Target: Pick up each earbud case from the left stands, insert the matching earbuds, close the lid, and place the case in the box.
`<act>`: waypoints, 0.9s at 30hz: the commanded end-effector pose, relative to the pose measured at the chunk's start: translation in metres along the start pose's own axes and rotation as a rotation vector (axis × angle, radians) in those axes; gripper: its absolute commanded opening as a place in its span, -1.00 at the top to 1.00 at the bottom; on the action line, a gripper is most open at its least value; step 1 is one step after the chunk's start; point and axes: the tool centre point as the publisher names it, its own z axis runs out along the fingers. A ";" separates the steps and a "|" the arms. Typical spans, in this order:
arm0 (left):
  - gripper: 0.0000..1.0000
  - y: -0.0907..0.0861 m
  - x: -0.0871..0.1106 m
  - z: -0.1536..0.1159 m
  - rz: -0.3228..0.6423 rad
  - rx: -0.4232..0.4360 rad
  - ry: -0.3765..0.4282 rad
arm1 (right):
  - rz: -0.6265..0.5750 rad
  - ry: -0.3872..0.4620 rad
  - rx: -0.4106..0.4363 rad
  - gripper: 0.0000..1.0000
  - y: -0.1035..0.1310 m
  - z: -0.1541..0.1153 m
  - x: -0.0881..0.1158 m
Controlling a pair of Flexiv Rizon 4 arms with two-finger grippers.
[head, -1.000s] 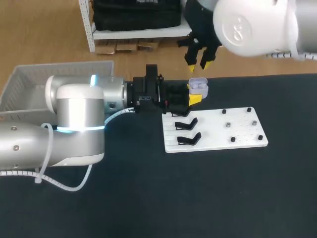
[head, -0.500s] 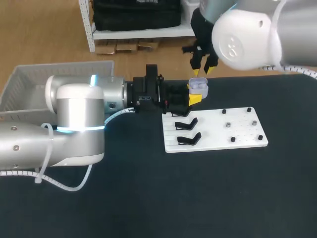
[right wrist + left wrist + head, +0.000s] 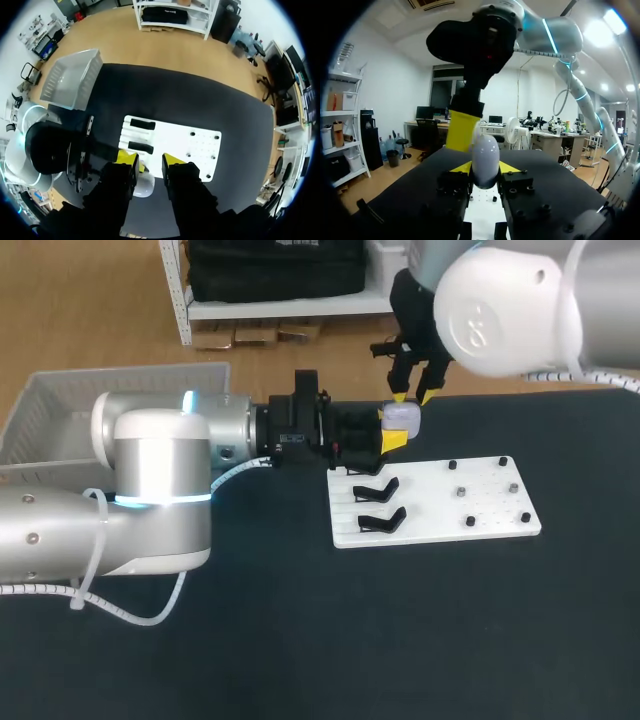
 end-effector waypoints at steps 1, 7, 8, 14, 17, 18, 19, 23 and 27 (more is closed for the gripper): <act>1.00 -0.001 0.001 0.000 0.004 -0.006 -0.007 | 0.006 -0.016 -0.005 0.42 -0.001 -0.001 0.008; 1.00 0.001 -0.003 -0.007 0.014 -0.010 -0.014 | 0.102 -0.106 -0.001 0.43 -0.021 -0.019 0.003; 1.00 0.004 -0.008 -0.013 0.028 -0.019 -0.016 | 0.130 -0.131 0.000 0.42 -0.029 -0.025 0.003; 1.00 0.019 -0.027 -0.055 0.090 -0.046 -0.021 | 0.236 -0.210 0.007 0.37 -0.063 -0.041 0.007; 1.00 0.032 -0.033 -0.086 0.130 -0.060 0.003 | 0.280 -0.217 0.007 0.33 -0.072 -0.038 0.012; 1.00 0.036 -0.034 -0.095 0.138 -0.065 0.013 | 0.284 -0.214 0.008 0.33 -0.072 -0.037 0.013; 1.00 0.042 -0.037 -0.111 0.142 -0.082 0.026 | 0.293 -0.207 0.005 0.32 -0.072 -0.034 0.016; 1.00 0.068 -0.040 -0.170 0.164 -0.142 0.068 | 0.322 -0.166 -0.004 0.33 -0.068 -0.022 0.021; 1.00 0.091 -0.042 -0.231 0.171 -0.246 0.112 | 0.333 -0.147 -0.009 0.33 -0.063 -0.016 0.023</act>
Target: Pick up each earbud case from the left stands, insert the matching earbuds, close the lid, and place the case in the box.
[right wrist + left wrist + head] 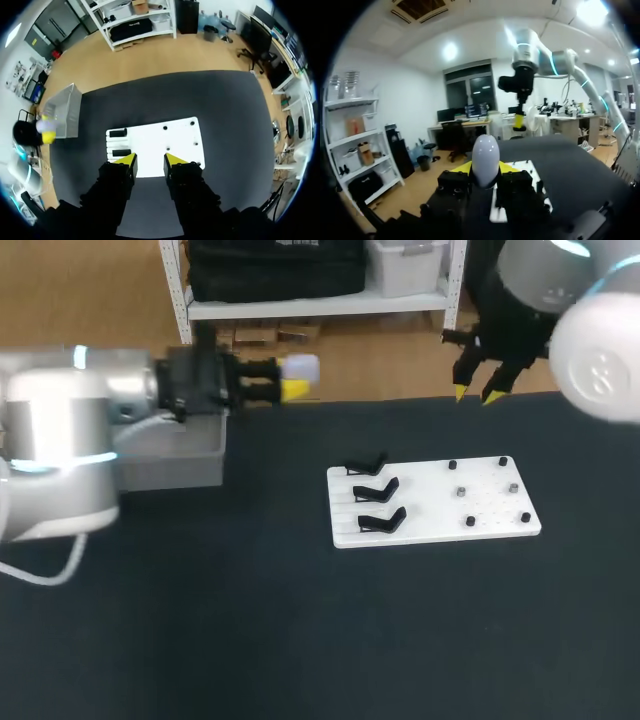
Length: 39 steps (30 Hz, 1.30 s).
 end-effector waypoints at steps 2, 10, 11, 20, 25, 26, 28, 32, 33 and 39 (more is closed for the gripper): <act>1.00 0.037 0.005 -0.104 0.004 -0.082 0.047 | 0.012 -0.011 0.004 0.34 0.006 0.007 0.004; 1.00 0.078 0.059 -0.152 -0.055 -0.172 0.168 | 0.034 0.003 0.006 0.34 0.012 0.010 0.005; 1.00 0.081 0.068 -0.155 -0.067 -0.183 0.183 | 0.035 0.004 0.006 0.33 0.013 0.010 0.006; 1.00 0.088 0.147 -0.166 -0.223 -0.234 0.253 | 0.046 0.018 0.021 0.33 0.021 0.014 0.009; 1.00 0.090 0.176 -0.166 -0.267 -0.276 0.264 | 0.045 0.019 0.027 0.32 0.026 0.014 0.010; 1.00 0.090 0.179 -0.165 -0.273 -0.279 0.264 | 0.043 0.019 0.029 0.32 0.026 0.014 0.010; 1.00 0.093 0.179 -0.162 -0.264 -0.273 0.259 | 0.040 0.022 0.034 0.33 0.027 0.015 0.010; 0.16 0.099 0.183 -0.158 -0.276 -0.260 0.294 | 0.037 0.024 0.039 0.33 0.030 0.015 0.009; -0.87 0.099 0.183 -0.157 -0.272 -0.258 0.293 | 0.035 0.024 0.040 0.33 0.031 0.014 0.009; -1.00 0.095 0.164 -0.156 -0.246 -0.264 0.270 | 0.042 -0.001 0.010 0.31 0.028 0.012 0.008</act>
